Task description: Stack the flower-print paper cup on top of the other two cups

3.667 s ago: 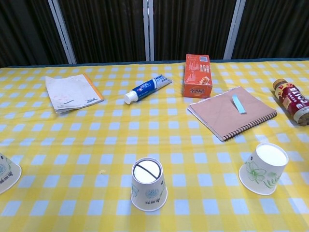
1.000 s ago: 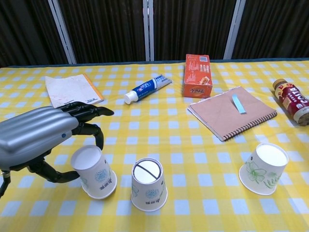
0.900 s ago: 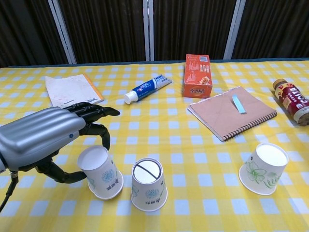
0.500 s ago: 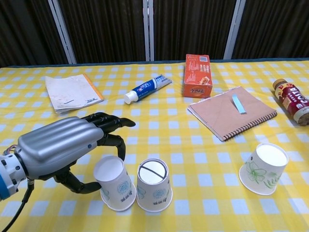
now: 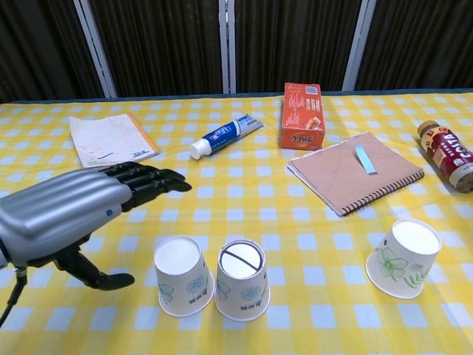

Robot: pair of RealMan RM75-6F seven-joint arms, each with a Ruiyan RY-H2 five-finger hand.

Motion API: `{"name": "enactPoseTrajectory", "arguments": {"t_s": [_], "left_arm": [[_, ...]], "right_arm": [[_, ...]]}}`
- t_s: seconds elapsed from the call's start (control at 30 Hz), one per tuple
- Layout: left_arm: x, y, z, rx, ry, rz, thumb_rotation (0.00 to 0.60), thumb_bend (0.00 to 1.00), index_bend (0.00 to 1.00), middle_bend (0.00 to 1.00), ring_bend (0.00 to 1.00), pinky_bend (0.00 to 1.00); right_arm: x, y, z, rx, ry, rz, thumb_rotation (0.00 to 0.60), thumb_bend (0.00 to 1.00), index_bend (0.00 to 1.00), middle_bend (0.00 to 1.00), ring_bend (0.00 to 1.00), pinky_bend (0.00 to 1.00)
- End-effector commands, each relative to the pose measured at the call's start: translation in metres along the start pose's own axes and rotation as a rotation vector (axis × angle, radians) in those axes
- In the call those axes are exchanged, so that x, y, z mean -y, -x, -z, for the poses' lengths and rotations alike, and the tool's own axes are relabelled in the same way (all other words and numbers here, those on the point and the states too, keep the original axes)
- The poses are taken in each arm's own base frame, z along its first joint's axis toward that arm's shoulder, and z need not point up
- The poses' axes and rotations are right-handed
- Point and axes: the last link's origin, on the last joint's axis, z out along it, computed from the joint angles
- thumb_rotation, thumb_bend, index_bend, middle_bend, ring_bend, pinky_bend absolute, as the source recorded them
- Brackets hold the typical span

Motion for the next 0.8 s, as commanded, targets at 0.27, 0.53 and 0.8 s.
{"name": "enactPoseTrajectory", "arguments": {"t_s": [0.27, 0.53, 0.8], "left_arm": [[0.074, -0.029, 0.060, -0.130, -0.219, 0.034, 0.600, 0.22, 0.00, 0.00, 0.00, 0.00], [0.113, -0.056, 0.104, -0.203, -0.324, 0.049, 0.600, 0.22, 0.00, 0.00, 0.00, 0.00], [0.125, -0.066, 0.114, -0.238, -0.365, 0.061, 0.600, 0.22, 0.00, 0.00, 0.00, 0.00]], "right_arm": [[0.006, 0.006, 0.002, 0.081, -0.023, -0.063, 0.600, 0.13, 0.09, 0.00, 0.00, 0.00], [0.018, 0.009, 0.014, 0.283, -0.080, -0.083, 0.600, 0.13, 0.09, 0.00, 0.00, 0.00], [0.033, 0.017, 0.018, 0.382, -0.136, -0.083, 0.600, 0.15, 0.20, 0.00, 0.00, 0.00]]}}
